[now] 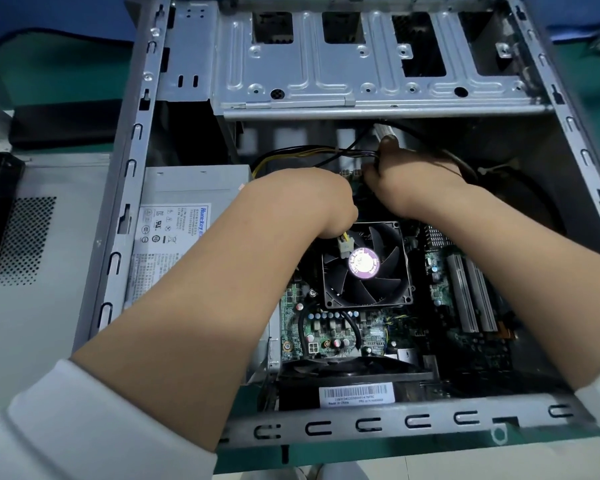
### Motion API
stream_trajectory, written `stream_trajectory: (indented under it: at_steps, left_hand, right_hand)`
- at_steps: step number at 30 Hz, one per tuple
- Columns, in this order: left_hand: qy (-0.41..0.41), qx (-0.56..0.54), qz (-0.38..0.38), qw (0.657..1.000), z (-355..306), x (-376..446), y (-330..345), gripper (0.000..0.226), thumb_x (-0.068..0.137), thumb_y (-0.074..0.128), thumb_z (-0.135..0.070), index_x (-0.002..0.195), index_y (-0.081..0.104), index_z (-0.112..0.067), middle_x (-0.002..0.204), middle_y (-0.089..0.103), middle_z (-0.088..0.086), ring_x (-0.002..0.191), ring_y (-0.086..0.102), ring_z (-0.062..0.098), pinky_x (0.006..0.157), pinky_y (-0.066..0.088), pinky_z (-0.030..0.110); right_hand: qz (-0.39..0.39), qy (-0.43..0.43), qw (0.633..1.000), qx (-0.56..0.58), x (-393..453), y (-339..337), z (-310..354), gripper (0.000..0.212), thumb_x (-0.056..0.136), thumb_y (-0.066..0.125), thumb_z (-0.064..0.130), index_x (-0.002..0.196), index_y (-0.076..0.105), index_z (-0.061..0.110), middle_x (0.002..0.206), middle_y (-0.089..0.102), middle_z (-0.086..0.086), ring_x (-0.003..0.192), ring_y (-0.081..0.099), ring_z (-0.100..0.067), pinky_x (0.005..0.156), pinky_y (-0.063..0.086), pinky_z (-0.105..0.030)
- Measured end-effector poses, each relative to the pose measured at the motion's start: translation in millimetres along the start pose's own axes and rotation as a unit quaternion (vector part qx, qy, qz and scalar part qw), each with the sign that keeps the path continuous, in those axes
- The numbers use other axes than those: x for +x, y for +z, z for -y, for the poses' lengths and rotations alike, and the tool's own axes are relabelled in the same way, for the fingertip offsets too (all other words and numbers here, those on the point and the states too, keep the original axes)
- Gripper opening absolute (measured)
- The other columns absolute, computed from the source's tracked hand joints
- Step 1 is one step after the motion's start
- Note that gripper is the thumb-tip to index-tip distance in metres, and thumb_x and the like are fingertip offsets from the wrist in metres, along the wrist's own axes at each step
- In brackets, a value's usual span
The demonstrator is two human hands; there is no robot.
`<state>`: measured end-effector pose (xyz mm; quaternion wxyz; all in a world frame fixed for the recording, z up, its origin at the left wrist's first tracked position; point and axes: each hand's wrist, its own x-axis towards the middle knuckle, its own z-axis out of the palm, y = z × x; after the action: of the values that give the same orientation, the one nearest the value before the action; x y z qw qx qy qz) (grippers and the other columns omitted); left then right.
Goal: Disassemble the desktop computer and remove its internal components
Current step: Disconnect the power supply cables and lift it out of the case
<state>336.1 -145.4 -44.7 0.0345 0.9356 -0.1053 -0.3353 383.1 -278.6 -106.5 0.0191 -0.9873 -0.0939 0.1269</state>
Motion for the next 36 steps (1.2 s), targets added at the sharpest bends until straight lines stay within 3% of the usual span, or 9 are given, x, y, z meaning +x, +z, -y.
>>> stream_trajectory:
  at_steps: [4, 10, 14, 18, 20, 24, 27, 32, 36]
  left_hand:
    - [0.004, -0.001, 0.002, 1.000, -1, -2, 0, 0.037, 0.103, 0.030, -0.030, 0.122, 0.053, -0.008, 0.112, 0.051, 0.008, 0.088, 0.040, 0.021, 0.074, 0.031, 0.029]
    - [0.012, 0.020, -0.006, 1.000, -2, 1, 0, 0.029, 0.102, 0.034, -0.021, 0.117, 0.056, -0.008, 0.094, 0.045, 0.004, 0.086, 0.044, 0.022, 0.073, 0.033, 0.030]
    - [0.012, 0.024, -0.009, 1.000, -2, 2, 1, 0.016, 0.101, 0.036, -0.021, 0.098, 0.051, -0.014, 0.081, 0.042, 0.003, 0.083, 0.046, 0.023, 0.071, 0.035, 0.031]
    - [0.008, 0.010, -0.010, 1.000, -1, 3, 2, 0.017, 0.101, 0.036, -0.023, 0.091, 0.046, -0.015, 0.071, 0.038, 0.001, 0.082, 0.046, 0.024, 0.070, 0.035, 0.032]
    - [0.005, 0.005, -0.009, 1.000, 0, 3, 2, 0.019, 0.101, 0.035, -0.024, 0.090, 0.046, -0.013, 0.069, 0.037, 0.000, 0.081, 0.046, 0.024, 0.071, 0.035, 0.032]
    - [0.001, -0.005, -0.006, 1.000, 1, 2, 1, 0.021, 0.101, 0.034, -0.028, 0.091, 0.045, -0.013, 0.070, 0.037, 0.000, 0.084, 0.046, 0.024, 0.073, 0.035, 0.032]
    - [0.002, -0.006, -0.003, 1.000, 0, 2, 1, 0.022, 0.102, 0.033, -0.028, 0.091, 0.045, -0.012, 0.070, 0.037, -0.001, 0.083, 0.045, 0.023, 0.072, 0.034, 0.032]
    - [0.008, -0.003, -0.002, 1.000, -1, 0, -1, 0.020, 0.103, 0.032, -0.026, 0.094, 0.045, -0.015, 0.070, 0.034, -0.002, 0.085, 0.043, 0.022, 0.071, 0.032, 0.030]
    - [0.020, 0.027, -0.003, 0.999, -1, -1, 0, 0.032, 0.104, 0.028, -0.022, 0.117, 0.055, -0.010, 0.090, 0.047, 0.003, 0.091, 0.045, 0.022, 0.071, 0.032, 0.027]
  right_hand:
    - [-0.019, -0.013, 1.000, -0.008, -2, 2, 2, 0.037, 0.099, 0.032, 0.033, 0.122, 0.038, 0.005, 0.099, 0.059, -0.016, 0.079, 0.051, -0.031, 0.064, 0.030, -0.034]
    - [-0.035, -0.034, 0.998, -0.036, -5, -2, 4, 0.032, 0.098, 0.035, 0.032, 0.120, 0.041, 0.009, 0.070, 0.042, -0.005, 0.070, 0.045, -0.028, 0.053, 0.025, -0.030]
    - [-0.049, -0.041, 0.996, -0.056, -8, 0, 4, 0.029, 0.098, 0.036, 0.025, 0.118, 0.041, 0.005, 0.089, 0.060, -0.020, 0.079, 0.056, -0.035, 0.056, 0.028, -0.031]
    - [0.002, -0.031, 0.999, -0.015, 0, 4, 2, 0.040, 0.100, 0.033, 0.023, 0.128, 0.034, -0.006, 0.107, 0.058, -0.027, 0.093, 0.059, -0.037, 0.063, 0.033, -0.034]
    - [0.014, -0.009, 1.000, 0.019, 1, 2, 2, 0.039, 0.099, 0.033, 0.027, 0.128, 0.035, 0.001, 0.107, 0.058, -0.025, 0.096, 0.058, -0.038, 0.067, 0.035, -0.035]
    - [0.033, 0.006, 0.998, 0.058, 1, -7, 3, 0.021, 0.095, 0.040, 0.034, 0.104, 0.035, 0.015, 0.085, 0.048, -0.010, 0.080, 0.050, -0.031, 0.065, 0.033, -0.033]
    - [0.031, 0.005, 0.998, 0.063, 1, -6, 2, 0.020, 0.095, 0.040, 0.034, 0.103, 0.034, 0.016, 0.077, 0.044, -0.007, 0.073, 0.044, -0.027, 0.063, 0.032, -0.032]
    - [0.033, 0.013, 0.996, 0.088, 4, -5, -1, 0.037, 0.097, 0.045, 0.035, 0.122, 0.043, 0.008, 0.105, 0.058, -0.018, 0.081, 0.049, -0.028, 0.065, 0.032, -0.030]
    - [0.060, -0.020, 0.997, 0.044, 4, -7, -4, 0.034, 0.095, 0.052, 0.020, 0.124, 0.041, 0.007, 0.102, 0.058, -0.021, 0.076, 0.044, -0.026, 0.065, 0.033, -0.030]
